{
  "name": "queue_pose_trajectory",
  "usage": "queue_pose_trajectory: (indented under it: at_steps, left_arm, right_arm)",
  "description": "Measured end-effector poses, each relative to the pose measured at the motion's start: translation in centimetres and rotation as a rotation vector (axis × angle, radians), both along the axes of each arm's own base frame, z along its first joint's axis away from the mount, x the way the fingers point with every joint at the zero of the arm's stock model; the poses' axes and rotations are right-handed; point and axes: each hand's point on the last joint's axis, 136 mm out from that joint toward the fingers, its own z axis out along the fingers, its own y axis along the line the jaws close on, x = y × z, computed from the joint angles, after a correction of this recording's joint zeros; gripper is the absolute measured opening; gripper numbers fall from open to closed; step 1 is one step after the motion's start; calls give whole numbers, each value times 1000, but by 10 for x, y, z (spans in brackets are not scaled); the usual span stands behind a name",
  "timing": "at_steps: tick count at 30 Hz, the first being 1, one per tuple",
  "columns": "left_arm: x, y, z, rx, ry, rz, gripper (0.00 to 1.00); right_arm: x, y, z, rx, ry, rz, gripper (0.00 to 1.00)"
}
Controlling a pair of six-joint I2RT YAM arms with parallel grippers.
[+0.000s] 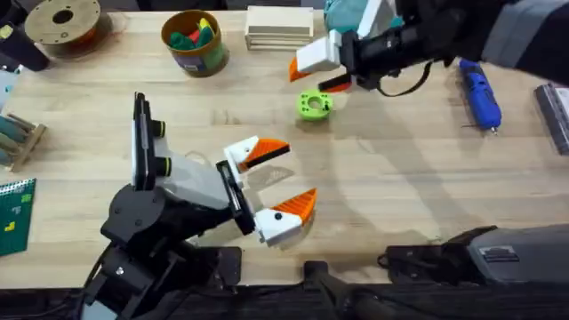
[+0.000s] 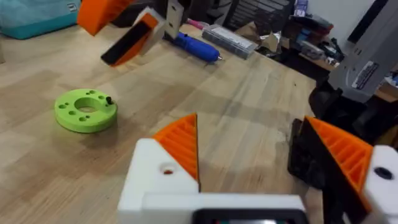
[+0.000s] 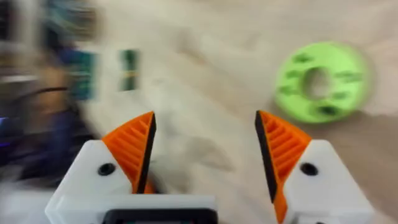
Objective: Pick up the gripper from the table and insert it into the empty holder that is missing its gripper. Then pick up a screw, insert it into the mounting hole, and use the screwdriver to tighten it. Finally, clean up the table by picking up the vegetable and placing it into the bucket.
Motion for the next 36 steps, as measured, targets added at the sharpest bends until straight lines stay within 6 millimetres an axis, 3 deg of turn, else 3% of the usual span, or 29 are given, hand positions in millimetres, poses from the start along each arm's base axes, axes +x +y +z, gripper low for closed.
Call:
queue_pose_trajectory:
  at_steps: [7,13,25,30,36]
  left_arm:
    - [0,0,0,0,0,0,985]
    - [0,0,0,0,0,0,985]
    - [1,0,0,13,-26,3,985]
    - [1,0,0,32,-68,1,985]
    - [1,0,0,48,-102,-1,985]
  right_arm:
    - [12,-42,-27,-465,-215,44,888]
    - [21,-61,-31,-686,-366,165,889]
    - [30,-59,-72,-778,-373,321,878]
    - [33,-53,-77,-779,-389,341,791]
    - [31,-50,-77,-769,-389,352,595]
